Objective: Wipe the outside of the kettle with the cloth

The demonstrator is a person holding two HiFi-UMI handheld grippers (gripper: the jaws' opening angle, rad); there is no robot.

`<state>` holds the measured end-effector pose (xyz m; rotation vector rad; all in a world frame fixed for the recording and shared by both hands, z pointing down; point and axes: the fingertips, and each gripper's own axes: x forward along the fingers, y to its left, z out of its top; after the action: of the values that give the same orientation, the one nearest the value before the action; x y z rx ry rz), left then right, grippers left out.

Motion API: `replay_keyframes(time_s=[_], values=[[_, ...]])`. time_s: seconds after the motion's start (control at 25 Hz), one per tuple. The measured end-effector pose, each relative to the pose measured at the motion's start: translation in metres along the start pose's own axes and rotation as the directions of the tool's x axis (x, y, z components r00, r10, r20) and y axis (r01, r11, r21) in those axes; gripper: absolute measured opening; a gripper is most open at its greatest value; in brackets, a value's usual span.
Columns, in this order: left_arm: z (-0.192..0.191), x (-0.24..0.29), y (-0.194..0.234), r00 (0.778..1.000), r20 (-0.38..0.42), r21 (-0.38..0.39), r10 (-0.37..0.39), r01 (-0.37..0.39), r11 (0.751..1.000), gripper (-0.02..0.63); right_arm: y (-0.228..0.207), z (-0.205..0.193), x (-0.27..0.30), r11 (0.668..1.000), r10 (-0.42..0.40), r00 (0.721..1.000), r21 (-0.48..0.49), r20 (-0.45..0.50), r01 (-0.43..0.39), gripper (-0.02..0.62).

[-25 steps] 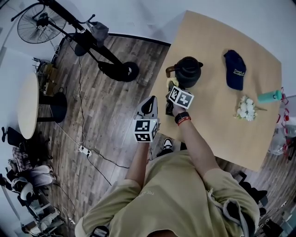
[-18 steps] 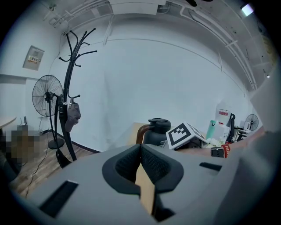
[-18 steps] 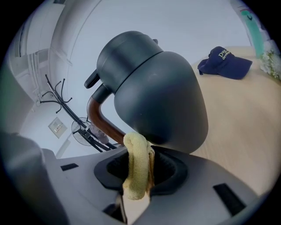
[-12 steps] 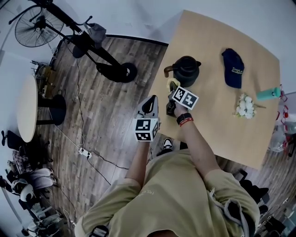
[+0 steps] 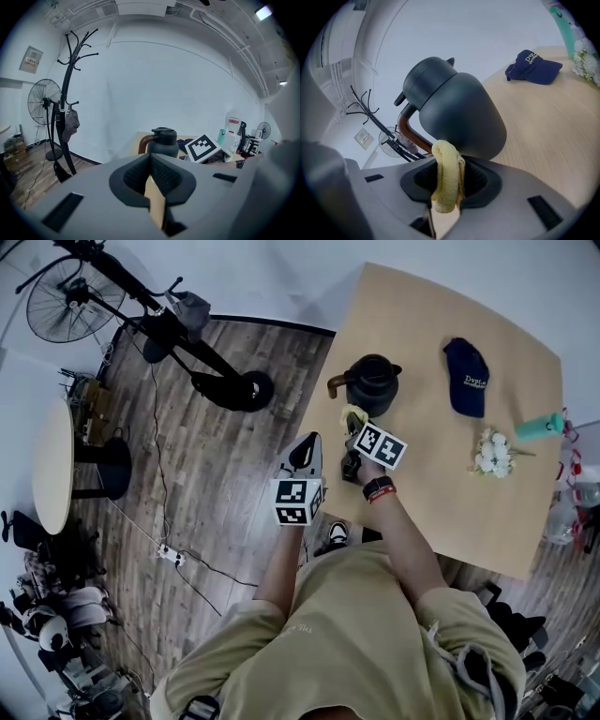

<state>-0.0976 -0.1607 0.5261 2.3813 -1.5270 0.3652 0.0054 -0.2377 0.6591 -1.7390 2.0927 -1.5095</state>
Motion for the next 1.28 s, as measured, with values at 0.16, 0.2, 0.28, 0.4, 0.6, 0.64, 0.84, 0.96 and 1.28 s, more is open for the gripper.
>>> replay_keyframes(time_s=[0.16,0.2,0.28,0.4,0.6,0.64,0.84,0.96,1.28], values=[[0.002,0.001,-0.005,1.0,0.005,0.003,-0.011,0.011,1.0,0.021,-0.008,0.0,-0.008,1.0,-0.006,1.0,0.019,0.0,0.006,0.127],[0.002,0.001,-0.007,1.0,0.005,0.002,-0.013,0.013,1.0,0.021,-0.009,0.001,-0.01,1.0,-0.004,1.0,0.029,-0.002,0.004,0.127],[0.002,0.003,-0.01,1.0,0.005,0.0,-0.019,0.019,1.0,0.021,-0.013,0.001,-0.013,0.999,-0.003,1.0,0.037,-0.006,0.003,0.127],[0.003,0.005,-0.013,1.0,0.005,0.002,-0.029,0.029,1.0,0.021,-0.016,0.004,-0.017,1.0,-0.009,1.0,0.027,-0.001,0.009,0.127],[0.001,0.006,-0.019,0.999,-0.003,0.006,-0.035,0.035,0.999,0.021,-0.025,0.01,-0.026,1.0,-0.009,1.0,0.024,0.005,0.009,0.127],[0.0,0.006,-0.021,0.999,-0.005,0.007,-0.037,0.037,0.999,0.021,-0.028,0.011,-0.029,1.0,-0.01,1.0,0.019,0.008,0.009,0.127],[0.0,0.008,-0.028,0.999,-0.008,0.011,-0.045,0.045,0.999,0.021,-0.037,0.022,-0.04,1.0,-0.016,1.0,0.003,0.024,0.016,0.126],[-0.001,0.011,-0.033,0.998,-0.008,0.013,-0.055,0.055,0.998,0.021,-0.044,0.029,-0.044,1.0,-0.023,0.999,-0.003,0.035,0.023,0.126],[-0.004,0.019,-0.042,0.997,-0.018,0.016,-0.073,0.073,0.997,0.021,-0.068,0.056,-0.051,0.998,-0.06,0.995,-0.021,0.08,0.062,0.126]])
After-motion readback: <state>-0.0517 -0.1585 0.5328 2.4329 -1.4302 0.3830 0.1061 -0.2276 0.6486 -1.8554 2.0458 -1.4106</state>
